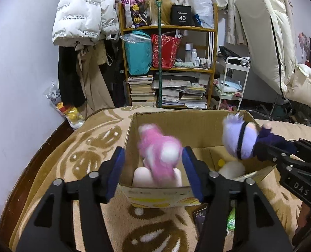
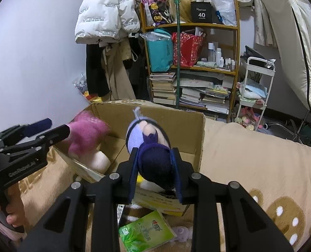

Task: Organize soft objects
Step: 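Open the left tool to drop the pink bear while the right tool releases the purple doll, then move both tools down toward the tissue packs and yellow dog plush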

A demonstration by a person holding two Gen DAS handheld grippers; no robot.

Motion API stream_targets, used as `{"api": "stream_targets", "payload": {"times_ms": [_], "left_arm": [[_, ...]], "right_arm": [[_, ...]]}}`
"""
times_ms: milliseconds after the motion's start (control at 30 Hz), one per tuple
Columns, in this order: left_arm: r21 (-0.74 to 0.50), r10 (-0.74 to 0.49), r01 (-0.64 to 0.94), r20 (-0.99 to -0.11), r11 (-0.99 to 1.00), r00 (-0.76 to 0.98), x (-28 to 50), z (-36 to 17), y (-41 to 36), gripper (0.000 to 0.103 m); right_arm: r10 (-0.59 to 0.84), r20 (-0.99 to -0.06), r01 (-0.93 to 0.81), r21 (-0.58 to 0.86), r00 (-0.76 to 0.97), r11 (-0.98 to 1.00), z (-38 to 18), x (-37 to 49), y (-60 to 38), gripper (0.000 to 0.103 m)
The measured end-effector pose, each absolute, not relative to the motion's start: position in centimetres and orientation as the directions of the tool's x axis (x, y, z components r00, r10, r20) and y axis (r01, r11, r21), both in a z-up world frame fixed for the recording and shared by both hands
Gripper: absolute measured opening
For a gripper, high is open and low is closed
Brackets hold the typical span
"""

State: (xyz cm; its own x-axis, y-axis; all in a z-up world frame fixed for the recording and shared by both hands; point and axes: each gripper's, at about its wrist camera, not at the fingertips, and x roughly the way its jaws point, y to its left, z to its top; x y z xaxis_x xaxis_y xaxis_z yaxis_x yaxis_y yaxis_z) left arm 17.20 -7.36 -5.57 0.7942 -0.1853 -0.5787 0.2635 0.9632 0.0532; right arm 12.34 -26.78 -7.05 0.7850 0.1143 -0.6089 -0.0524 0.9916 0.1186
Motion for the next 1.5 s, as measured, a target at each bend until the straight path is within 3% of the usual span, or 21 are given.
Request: {"api": "stream_targets", "payload": {"times_ms": [100, 267, 367, 533, 600, 667, 800, 1000, 1500], "left_arm": [[0.075, -0.177, 0.269, -0.582, 0.960, 0.794, 16.8, -5.6, -7.7, 0.058], [0.087, -0.173, 0.272, -0.581, 0.958, 0.795, 16.0, -5.4, -7.8, 0.074], [0.093, -0.166, 0.266, -0.579, 0.959, 0.798, 15.6, -5.2, -7.7, 0.084], [0.085, -0.154, 0.248, -0.584, 0.965, 0.797, 15.0, -4.9, -6.9, 0.087], [0.068, -0.154, 0.239, -0.592, 0.969, 0.791, 14.8, -4.8, -6.4, 0.088], [0.052, -0.155, 0.231, -0.596, 0.971, 0.787, 14.6, -4.6, -5.8, 0.090], [0.020, -0.162, 0.218, -0.602, 0.976, 0.782, 13.9, -4.0, -4.6, 0.091], [-0.015, -0.179, 0.213, -0.604, 0.977, 0.777, 12.6, -2.9, -3.3, 0.098], [-0.037, -0.183, 0.216, -0.681, 0.976, 0.709, 9.2, -3.6, -2.2, 0.098]], "right_arm": [[0.118, -0.618, -0.055, 0.119, 0.777, 0.991, -7.3, 12.5, -26.8, 0.032], [0.120, -0.619, -0.056, 0.121, 0.776, 0.991, -7.3, 12.4, -27.0, 0.033], [0.126, -0.612, -0.060, 0.127, 0.780, 0.990, -7.1, 12.2, -27.0, 0.038], [0.121, -0.597, -0.056, 0.128, 0.793, 0.990, -6.3, 11.5, -27.0, 0.047], [0.113, -0.592, -0.049, 0.122, 0.798, 0.991, -5.9, 11.1, -27.0, 0.063], [0.102, -0.582, -0.035, 0.124, 0.807, 0.992, -5.4, 10.5, -26.9, 0.072], [0.090, -0.570, -0.016, 0.134, 0.817, 0.991, -4.5, 9.2, -27.2, 0.086], [0.084, -0.567, -0.013, 0.127, 0.820, 0.992, -3.4, 7.0, -27.2, 0.100], [0.079, -0.648, -0.013, 0.106, 0.757, 0.994, -3.7, 2.1, -26.0, 0.100]]}}
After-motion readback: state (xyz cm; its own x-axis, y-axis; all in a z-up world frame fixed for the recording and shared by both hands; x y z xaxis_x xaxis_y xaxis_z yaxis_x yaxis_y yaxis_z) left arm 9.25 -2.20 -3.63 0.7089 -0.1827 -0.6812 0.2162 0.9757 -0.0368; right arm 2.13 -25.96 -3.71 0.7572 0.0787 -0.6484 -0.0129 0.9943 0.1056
